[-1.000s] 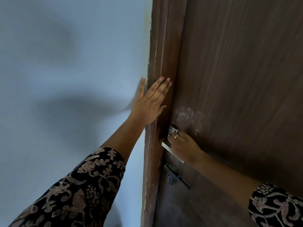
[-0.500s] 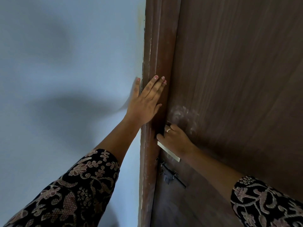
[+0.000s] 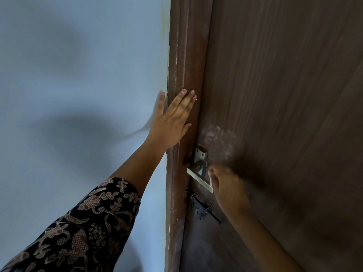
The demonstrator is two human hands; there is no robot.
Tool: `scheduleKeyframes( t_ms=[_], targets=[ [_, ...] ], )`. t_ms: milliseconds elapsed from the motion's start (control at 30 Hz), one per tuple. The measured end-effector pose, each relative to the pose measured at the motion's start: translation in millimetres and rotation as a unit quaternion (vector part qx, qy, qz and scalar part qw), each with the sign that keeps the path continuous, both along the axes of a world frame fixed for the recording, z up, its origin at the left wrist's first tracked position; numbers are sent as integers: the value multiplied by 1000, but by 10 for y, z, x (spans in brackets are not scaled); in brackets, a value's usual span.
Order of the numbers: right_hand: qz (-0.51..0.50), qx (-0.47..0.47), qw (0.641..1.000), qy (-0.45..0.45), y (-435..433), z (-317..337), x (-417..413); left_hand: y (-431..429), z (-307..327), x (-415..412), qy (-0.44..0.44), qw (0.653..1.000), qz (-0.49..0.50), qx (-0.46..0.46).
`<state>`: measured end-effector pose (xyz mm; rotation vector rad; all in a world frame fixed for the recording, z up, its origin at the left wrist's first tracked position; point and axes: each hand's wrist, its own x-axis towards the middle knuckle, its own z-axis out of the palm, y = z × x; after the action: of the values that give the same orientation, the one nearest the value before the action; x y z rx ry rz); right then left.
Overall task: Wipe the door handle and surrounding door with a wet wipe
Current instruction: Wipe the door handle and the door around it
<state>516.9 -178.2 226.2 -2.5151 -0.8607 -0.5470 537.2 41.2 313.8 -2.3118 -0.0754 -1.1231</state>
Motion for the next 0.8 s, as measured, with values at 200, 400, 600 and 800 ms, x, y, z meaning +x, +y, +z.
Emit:
scheduleKeyframes(
  t_ms=[200,400,600,800],
  targets=[
    [-109,204,958,170,-253,-683,-251,6,-4,16,-14,1000,-4,10],
    [22,-16,999,-25,106,-912,-285,31,-7,39,-16,1000,-4,14],
    [17,-252,966,-56,270,-939,23,34,3,40,-6,1000,-4,13],
    [-29,-288,954,-82,319,-977,138,45,-18,57,-10,1000,-6,16]
  ],
)
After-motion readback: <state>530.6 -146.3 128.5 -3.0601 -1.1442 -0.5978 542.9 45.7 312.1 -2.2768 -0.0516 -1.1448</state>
